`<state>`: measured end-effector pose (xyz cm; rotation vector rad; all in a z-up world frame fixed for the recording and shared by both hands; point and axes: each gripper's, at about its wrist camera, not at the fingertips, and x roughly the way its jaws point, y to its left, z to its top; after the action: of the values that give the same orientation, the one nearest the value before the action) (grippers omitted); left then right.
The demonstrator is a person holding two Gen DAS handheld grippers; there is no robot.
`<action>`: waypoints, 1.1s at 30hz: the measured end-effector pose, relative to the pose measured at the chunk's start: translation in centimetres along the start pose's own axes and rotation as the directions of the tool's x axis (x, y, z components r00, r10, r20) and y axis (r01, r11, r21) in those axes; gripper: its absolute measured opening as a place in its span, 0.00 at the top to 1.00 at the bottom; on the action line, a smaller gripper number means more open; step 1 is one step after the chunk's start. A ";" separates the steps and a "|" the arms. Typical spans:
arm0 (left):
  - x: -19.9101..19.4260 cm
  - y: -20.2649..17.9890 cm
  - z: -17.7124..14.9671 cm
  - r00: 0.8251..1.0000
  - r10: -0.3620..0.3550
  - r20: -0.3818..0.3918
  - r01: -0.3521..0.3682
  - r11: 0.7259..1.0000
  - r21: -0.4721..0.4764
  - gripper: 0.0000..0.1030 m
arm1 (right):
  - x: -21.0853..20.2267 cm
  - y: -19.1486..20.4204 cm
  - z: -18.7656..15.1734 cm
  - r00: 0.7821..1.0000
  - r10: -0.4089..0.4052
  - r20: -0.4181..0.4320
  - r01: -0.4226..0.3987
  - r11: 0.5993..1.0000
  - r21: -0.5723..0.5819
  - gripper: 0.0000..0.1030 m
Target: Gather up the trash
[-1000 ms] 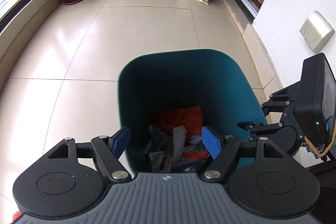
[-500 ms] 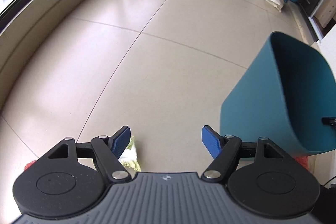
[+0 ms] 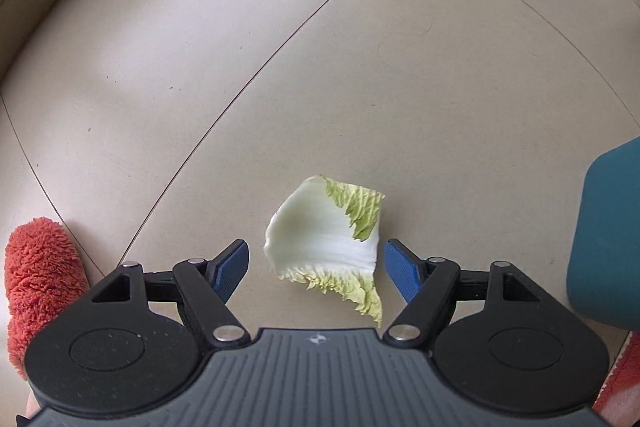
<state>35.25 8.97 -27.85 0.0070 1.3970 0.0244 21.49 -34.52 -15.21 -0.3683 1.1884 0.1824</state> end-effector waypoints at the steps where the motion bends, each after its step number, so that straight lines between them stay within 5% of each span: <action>1: 0.9 0.4 -0.1 1.000 0.015 -0.009 -0.015 1.000 -0.008 0.28 | 0.0 0.0 0.0 1.000 -0.001 -0.002 0.001 1.000 0.000 0.82; 14: 6.0 1.5 -0.6 0.997 -0.067 -0.031 0.065 0.996 -0.054 0.28 | 0.3 0.3 0.3 1.000 -0.014 -0.025 0.014 1.000 -0.011 0.82; 18: 6.2 0.8 -0.9 0.998 -0.056 -0.011 0.055 0.997 -0.047 0.35 | 0.3 0.4 0.4 1.000 -0.015 -0.026 0.015 1.000 -0.012 0.82; 20: 5.9 1.1 -1.2 1.000 -0.025 -0.009 0.025 0.999 -0.042 0.41 | 0.3 0.4 0.3 1.000 -0.016 -0.026 0.015 1.000 -0.013 0.82; 25: 4.9 1.2 -2.0 0.999 0.042 -0.011 -0.043 0.996 -0.073 0.80 | 0.3 0.3 0.3 1.000 -0.016 -0.021 0.015 1.000 -0.010 0.82; 33: 1.1 -0.8 -4.2 0.998 0.061 0.026 -0.061 0.998 -0.018 0.94 | 0.1 0.3 0.1 1.000 -0.019 -0.010 0.019 1.000 -0.008 0.82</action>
<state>31.35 8.14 -29.70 0.0357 1.3694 0.0865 21.51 -34.16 -15.32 -0.3878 1.1940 0.1693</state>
